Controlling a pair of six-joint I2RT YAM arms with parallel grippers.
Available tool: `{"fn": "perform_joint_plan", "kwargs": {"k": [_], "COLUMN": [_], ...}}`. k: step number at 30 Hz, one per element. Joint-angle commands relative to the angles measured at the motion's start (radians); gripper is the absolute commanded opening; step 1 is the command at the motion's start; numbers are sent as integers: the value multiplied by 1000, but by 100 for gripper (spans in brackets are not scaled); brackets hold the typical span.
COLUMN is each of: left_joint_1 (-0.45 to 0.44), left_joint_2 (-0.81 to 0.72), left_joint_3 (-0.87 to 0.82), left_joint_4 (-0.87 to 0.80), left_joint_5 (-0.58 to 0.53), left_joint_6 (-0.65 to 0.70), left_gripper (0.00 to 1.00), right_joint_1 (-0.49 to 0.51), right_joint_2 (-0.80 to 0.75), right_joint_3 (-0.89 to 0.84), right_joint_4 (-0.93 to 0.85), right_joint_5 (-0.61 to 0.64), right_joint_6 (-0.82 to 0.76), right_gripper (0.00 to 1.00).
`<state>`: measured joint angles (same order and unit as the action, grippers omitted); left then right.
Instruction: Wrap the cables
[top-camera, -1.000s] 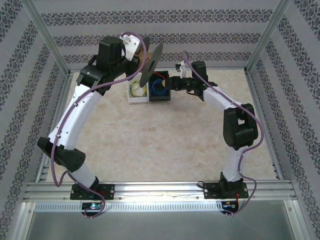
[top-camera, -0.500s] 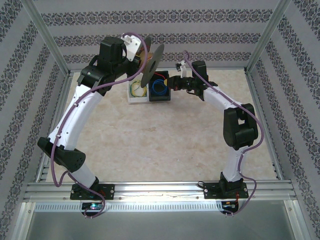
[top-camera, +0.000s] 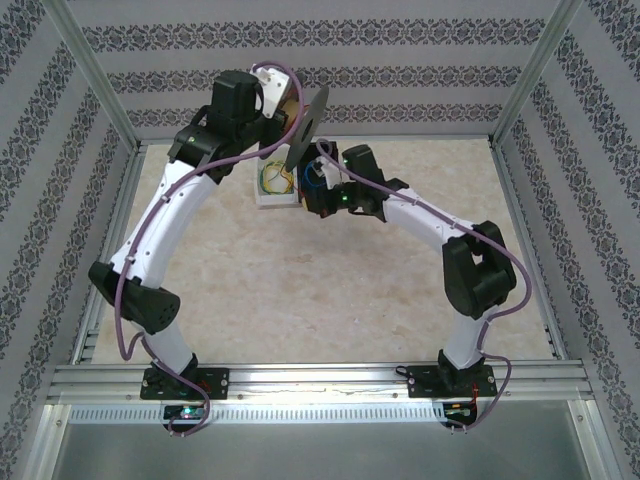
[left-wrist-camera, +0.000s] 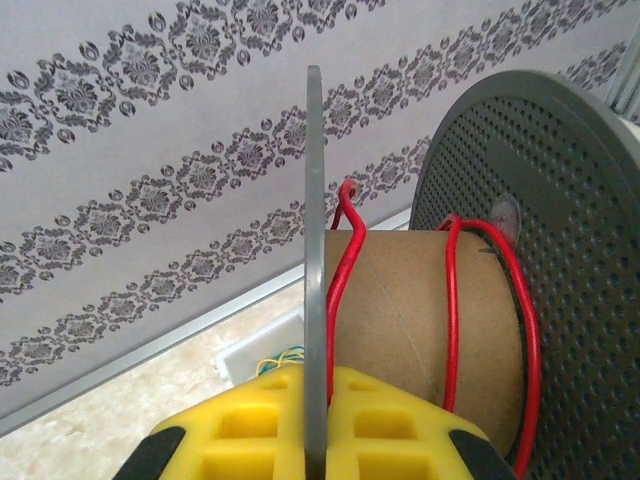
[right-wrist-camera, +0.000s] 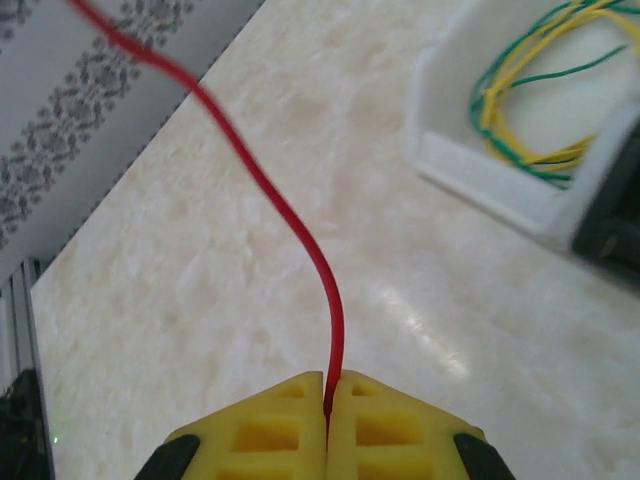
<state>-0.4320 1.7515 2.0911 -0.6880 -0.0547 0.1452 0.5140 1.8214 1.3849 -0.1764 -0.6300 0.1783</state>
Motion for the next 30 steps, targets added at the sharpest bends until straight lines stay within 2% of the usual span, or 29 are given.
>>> {"fn": "perform_joint_plan", "kwargs": {"k": [1,6,10,20,25,30], "left_joint_1": [-5,-4,-5,-6,-6,-7], "left_joint_2": [26,81,114,150,121,62], "left_joint_3": [70,94,93,53,-10,-104], "left_joint_4": [130,104,92,65,74,85], "left_joint_5": [-41,-47,-58,-66,-52,-8], "left_joint_6": [-23,-16,-12,7,26,67], "left_gripper": [0,0,0,0,0,0], "right_joint_1": [50,86,102,116,68,-6], "right_joint_2": [-86,-189,-252,-272,-251,-213], "right_joint_3": [-30,7,114,402,512,600], "right_joint_4": [-61,-138,-236,-383,-413,-413], "right_joint_5": [33,65,101,190,229,200], "right_joint_6": [-62,-106,-162,-295,-338,-344], "right_gripper": [0,0,0,0,0,0]}}
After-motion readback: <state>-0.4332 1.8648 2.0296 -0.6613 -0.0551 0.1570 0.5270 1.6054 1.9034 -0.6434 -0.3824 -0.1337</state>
